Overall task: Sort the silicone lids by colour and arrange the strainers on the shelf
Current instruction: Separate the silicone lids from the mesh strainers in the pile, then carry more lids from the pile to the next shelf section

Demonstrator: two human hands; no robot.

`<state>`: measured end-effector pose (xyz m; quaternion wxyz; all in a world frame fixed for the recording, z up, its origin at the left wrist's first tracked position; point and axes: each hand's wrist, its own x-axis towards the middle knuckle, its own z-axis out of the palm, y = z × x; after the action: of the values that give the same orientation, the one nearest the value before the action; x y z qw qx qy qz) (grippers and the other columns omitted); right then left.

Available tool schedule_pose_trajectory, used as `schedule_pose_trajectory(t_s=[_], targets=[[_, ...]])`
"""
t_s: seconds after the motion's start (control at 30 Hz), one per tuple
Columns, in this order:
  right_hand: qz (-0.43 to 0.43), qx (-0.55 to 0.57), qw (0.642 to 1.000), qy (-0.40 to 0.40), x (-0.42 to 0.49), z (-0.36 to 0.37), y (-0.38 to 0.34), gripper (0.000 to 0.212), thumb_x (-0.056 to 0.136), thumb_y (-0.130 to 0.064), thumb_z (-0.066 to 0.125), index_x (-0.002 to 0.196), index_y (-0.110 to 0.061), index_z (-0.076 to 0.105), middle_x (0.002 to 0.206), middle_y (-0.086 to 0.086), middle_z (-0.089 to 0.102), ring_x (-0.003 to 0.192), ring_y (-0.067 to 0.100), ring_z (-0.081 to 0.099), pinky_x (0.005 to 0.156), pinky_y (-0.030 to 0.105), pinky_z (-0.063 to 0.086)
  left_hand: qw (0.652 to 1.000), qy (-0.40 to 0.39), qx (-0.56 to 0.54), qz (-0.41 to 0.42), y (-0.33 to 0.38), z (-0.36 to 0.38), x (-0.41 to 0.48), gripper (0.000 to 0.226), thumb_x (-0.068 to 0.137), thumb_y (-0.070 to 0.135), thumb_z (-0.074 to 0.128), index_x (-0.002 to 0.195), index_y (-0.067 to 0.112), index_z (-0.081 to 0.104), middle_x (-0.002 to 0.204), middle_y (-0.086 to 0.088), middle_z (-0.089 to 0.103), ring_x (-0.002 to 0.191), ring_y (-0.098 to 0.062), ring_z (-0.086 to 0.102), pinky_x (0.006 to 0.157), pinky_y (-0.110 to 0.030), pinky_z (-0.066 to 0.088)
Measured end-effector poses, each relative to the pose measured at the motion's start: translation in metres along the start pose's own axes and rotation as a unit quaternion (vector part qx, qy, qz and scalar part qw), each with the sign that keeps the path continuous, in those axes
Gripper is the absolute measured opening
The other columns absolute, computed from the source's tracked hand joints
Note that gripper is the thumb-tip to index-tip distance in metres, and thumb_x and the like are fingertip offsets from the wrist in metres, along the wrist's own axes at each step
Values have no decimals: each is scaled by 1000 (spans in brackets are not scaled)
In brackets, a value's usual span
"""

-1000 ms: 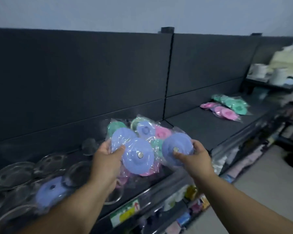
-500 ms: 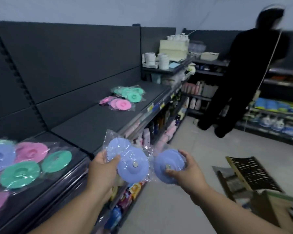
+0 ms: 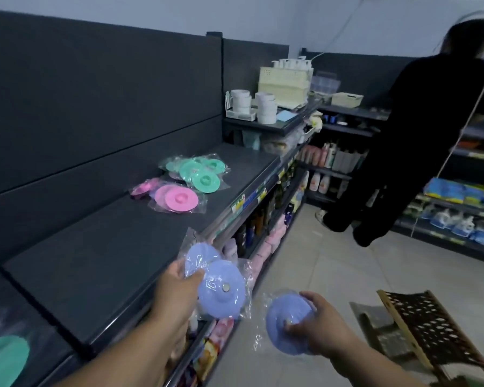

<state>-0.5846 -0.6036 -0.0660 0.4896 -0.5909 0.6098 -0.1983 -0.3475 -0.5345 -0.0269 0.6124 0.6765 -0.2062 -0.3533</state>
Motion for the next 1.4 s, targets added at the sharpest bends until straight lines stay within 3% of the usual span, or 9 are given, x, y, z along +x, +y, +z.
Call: schedule_pose_trajectory(t_s=[0.23, 0.3, 0.57, 0.67, 0.83, 0.93, 1.03, 1.2, 1.4], targets=[[-31, 77, 995, -51, 118, 13, -101, 57, 66, -9, 84, 109, -24, 49, 104, 8, 62, 78, 27, 64, 49, 27, 51, 999, 36, -11, 24, 59, 14, 134, 13, 87, 13, 64, 95, 23, 63, 94, -2, 73, 85, -27, 69, 80, -56, 54], [-40, 101, 992, -62, 144, 16, -125, 52, 65, -7, 85, 102, -19, 50, 101, 9, 64, 79, 27, 65, 49, 26, 51, 998, 53, -33, 30, 71, 18, 161, 13, 89, 11, 63, 99, 20, 63, 97, -3, 72, 84, -25, 67, 78, -45, 55], [-77, 106, 986, -105, 265, 26, -209, 57, 55, -23, 92, 100, -13, 57, 95, 12, 69, 76, 29, 71, 59, 37, 59, 986, 124, -103, 35, 109, 40, 246, 16, 92, 6, 59, 104, 17, 61, 94, -3, 70, 76, -23, 65, 46, -29, 54], [-94, 109, 979, -144, 316, 31, -242, 46, 63, -14, 87, 99, -4, 60, 89, 15, 71, 70, 26, 69, 56, 32, 56, 975, 188, -117, 35, 115, 50, 285, 19, 89, 7, 63, 106, 16, 63, 91, -5, 71, 77, -25, 67, 72, -46, 58], [-105, 78, 962, -238, 410, 34, -293, 49, 63, -17, 87, 102, -4, 61, 92, 13, 72, 80, 27, 70, 68, 38, 56, 948, 286, -132, 40, 125, 79, 333, 23, 87, 4, 61, 109, 10, 62, 87, -9, 67, 66, -20, 59, 60, -30, 49], [-159, 12, 941, -300, 453, 44, -314, 77, 59, -26, 90, 125, -18, 51, 118, -1, 64, 103, 17, 65, 86, 32, 54, 927, 371, -23, 45, 123, 85, 351, 47, 85, 5, 65, 127, 14, 49, 118, -10, 61, 96, -24, 60, 83, -36, 50], [-332, -157, 890, -270, 477, 62, -325, 112, 55, -40, 89, 145, -33, 24, 141, -16, 32, 130, 5, 35, 110, 26, 33, 878, 419, 222, 59, 111, 80, 355, 85, 78, 22, 75, 148, 16, 27, 153, -7, 26, 137, -25, 32, 111, -44, 31], [-462, -318, 763, -321, 491, 102, -313, 107, 58, -55, 82, 146, -33, 27, 158, -2, 10, 144, 15, 14, 115, 23, 17, 862, 241, 445, -21, 75, 92, 350, 113, 52, 82, 38, 149, 27, 20, 159, -4, 10, 146, -20, 7, 118, -34, 13], [-505, -344, 754, -241, 492, 123, -326, 92, 69, -57, 72, 146, -34, 27, 158, -3, 12, 146, 19, 9, 118, 41, 11, 852, 269, 449, -26, 79, 94, 349, 111, 51, 83, 35, 149, 32, 20, 159, 0, 8, 146, -18, 4, 117, -29, 7]])
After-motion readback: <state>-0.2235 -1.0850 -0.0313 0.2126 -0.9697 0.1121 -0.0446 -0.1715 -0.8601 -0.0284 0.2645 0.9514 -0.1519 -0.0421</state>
